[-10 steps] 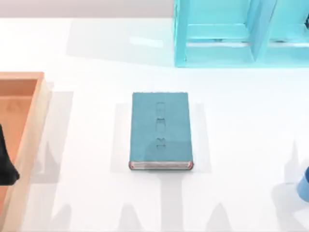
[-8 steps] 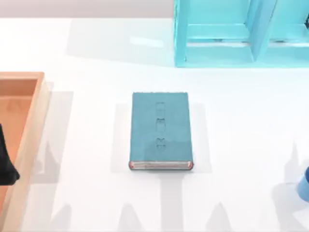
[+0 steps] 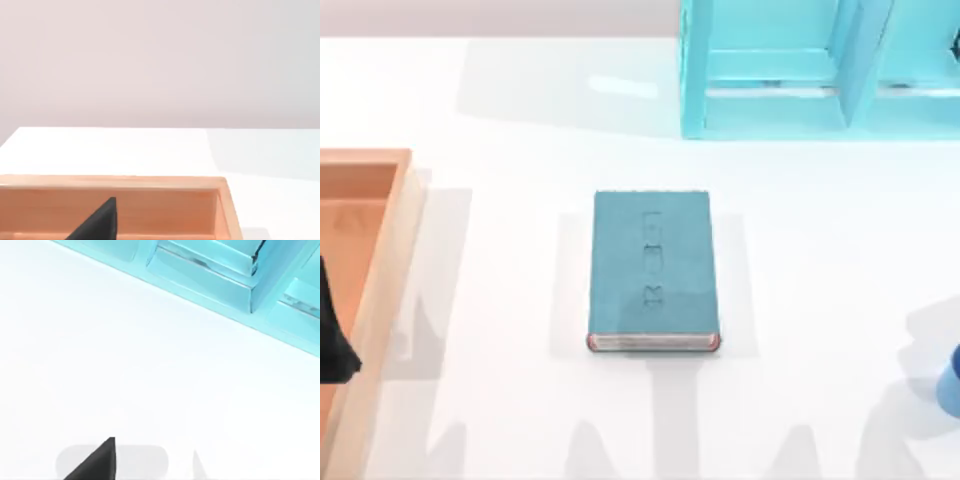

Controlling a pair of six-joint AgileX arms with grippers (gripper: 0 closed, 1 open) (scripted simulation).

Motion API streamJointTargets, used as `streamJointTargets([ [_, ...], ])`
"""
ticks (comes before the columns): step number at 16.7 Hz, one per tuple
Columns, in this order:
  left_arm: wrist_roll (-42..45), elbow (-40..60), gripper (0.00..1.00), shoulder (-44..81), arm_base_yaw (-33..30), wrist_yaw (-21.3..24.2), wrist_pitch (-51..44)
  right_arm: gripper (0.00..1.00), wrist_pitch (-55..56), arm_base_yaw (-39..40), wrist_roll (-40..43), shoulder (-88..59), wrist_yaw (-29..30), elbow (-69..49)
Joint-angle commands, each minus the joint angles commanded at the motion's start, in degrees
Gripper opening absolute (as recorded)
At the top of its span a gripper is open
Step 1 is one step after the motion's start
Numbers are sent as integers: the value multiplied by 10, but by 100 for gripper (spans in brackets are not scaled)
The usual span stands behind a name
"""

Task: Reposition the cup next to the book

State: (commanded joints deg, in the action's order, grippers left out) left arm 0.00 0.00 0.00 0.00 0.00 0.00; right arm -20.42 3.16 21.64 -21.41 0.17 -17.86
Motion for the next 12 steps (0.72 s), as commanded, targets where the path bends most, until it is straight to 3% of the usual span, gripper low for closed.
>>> streamJointTargets([
  [7, 0, 0, 100, 0, 0, 0, 0, 100, -311, 46, 346, -355, -8, -235],
  [12, 0, 0, 100, 0, 0, 0, 0, 100, -460, 70, 518, -519, -5, -369],
])
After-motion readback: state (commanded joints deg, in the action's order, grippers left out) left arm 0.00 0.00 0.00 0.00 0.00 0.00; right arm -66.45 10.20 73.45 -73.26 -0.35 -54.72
